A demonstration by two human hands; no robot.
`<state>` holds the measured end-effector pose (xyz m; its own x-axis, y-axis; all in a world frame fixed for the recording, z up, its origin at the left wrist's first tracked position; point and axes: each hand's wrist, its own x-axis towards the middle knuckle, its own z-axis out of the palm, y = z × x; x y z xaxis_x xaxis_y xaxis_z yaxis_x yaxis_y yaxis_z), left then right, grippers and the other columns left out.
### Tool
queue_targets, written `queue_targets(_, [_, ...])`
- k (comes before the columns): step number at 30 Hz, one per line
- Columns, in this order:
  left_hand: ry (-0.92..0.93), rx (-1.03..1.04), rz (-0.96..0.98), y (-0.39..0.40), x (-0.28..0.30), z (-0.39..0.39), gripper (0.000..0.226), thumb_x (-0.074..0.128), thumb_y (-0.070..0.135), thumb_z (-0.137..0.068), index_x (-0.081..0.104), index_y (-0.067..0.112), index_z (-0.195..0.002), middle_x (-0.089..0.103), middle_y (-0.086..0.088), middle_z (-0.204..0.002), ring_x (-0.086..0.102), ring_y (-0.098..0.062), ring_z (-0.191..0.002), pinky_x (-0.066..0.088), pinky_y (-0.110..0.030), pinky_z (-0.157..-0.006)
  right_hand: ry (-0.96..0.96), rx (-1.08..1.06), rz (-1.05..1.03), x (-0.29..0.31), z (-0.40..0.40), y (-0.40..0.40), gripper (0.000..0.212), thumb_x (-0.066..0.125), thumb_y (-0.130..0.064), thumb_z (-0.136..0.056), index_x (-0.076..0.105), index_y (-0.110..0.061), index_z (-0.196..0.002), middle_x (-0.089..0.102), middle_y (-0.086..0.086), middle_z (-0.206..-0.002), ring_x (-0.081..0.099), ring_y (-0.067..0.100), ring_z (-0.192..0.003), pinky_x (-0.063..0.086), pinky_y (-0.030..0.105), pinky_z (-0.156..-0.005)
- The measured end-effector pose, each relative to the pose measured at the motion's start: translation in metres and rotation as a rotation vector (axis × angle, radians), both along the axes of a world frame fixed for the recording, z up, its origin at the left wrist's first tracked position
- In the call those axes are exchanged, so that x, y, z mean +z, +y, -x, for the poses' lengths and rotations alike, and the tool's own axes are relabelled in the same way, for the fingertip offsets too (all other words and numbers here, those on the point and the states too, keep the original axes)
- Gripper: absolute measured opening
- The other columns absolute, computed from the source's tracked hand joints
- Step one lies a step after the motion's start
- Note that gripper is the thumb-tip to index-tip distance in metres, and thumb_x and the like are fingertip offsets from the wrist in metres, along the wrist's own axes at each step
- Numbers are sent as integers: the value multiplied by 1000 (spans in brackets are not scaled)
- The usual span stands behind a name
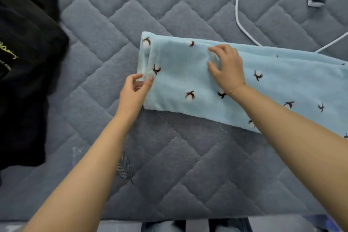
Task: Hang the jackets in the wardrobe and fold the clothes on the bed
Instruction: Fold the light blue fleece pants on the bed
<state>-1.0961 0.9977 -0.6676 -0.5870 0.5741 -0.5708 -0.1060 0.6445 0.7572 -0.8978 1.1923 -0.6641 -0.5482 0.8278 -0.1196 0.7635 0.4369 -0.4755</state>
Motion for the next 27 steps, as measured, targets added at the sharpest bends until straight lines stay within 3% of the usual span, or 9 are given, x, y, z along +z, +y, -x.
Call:
queue_targets(2, [133, -112, 53, 1, 0, -3, 32, 67, 50, -86, 55, 27, -104, 60, 17, -90, 57, 6, -78, 44, -11, -67, -121, 50, 13, -4, 6, 6, 37, 60, -28, -93, 58, -15, -128, 55, 8, -125, 47, 29, -117, 30, 35, -95])
queue_targets(3, [170, -152, 59, 3, 1, -6, 26, 65, 43, -91, 56, 19, -94, 57, 13, -81, 53, 1, -70, 42, -17, -64, -143, 51, 21, -4, 10, 9, 32, 61, -29, -93, 62, -15, -122, 57, 9, -120, 48, 29, -115, 30, 35, -94])
queue_targets(7, [174, -144, -72, 13, 19, -4, 34, 53, 33, -99, 48, 10, -74, 49, 1, -71, 41, -9, -63, 34, -28, -58, 77, -53, -82, 14, 27, 27, 22, 62, -26, -91, 68, -5, -89, 64, 13, -93, 57, 31, -93, 35, 41, -86])
queue_targets(10, [226, -113, -97, 23, 26, 14, 30, 50, 34, -99, 57, 6, -89, 60, -6, -83, 51, -14, -73, 41, -33, -65, 205, -105, -131, 25, 47, 38, 20, 59, -22, -89, 64, -3, -86, 61, 14, -90, 56, 29, -88, 38, 42, -83])
queue_targets(15, [267, -143, 202, 25, 5, 23, 31, 52, 29, -98, 57, 3, -114, 57, -15, -118, 53, -30, -111, 44, -45, -95, -138, 35, 36, -5, 68, 29, 23, 56, -24, -96, 65, -8, -109, 58, 13, -116, 52, 28, -113, 32, 35, -96])
queue_targets(18, [175, -76, 177, 23, 2, 13, 50, 56, 44, -94, 46, 8, -127, 48, -13, -129, 46, -31, -121, 39, -47, -104, -57, -5, -17, -12, 59, 4, 32, 50, -19, -97, 57, -9, -127, 50, 12, -135, 45, 29, -128, 28, 35, -108])
queue_targets(21, [90, -88, 175, 27, 5, 9, 72, 66, 58, -83, 40, 14, -133, 49, -4, -131, 50, -22, -120, 44, -43, -103, 82, -40, -23, -3, 31, -31, 36, 49, -7, -95, 55, -5, -131, 45, 13, -144, 39, 30, -136, 26, 38, -114])
queue_targets(24, [-141, -73, 26, 35, 16, 6, 56, 72, 40, -86, 50, 15, -132, 63, 3, -125, 62, -15, -112, 51, -41, -98, 174, -115, 139, 7, -10, -77, 34, 50, 1, -95, 59, -4, -127, 48, 10, -142, 40, 25, -135, 26, 28, -114])
queue_targets(27, [-206, -82, -97, 46, 34, -14, 49, 72, 26, -89, 51, 18, -133, 64, 3, -126, 63, -12, -113, 53, -39, -97, 243, -294, 242, 15, -55, -114, 31, 50, 0, -96, 63, -10, -122, 52, 0, -136, 42, 11, -130, 28, 20, -111])
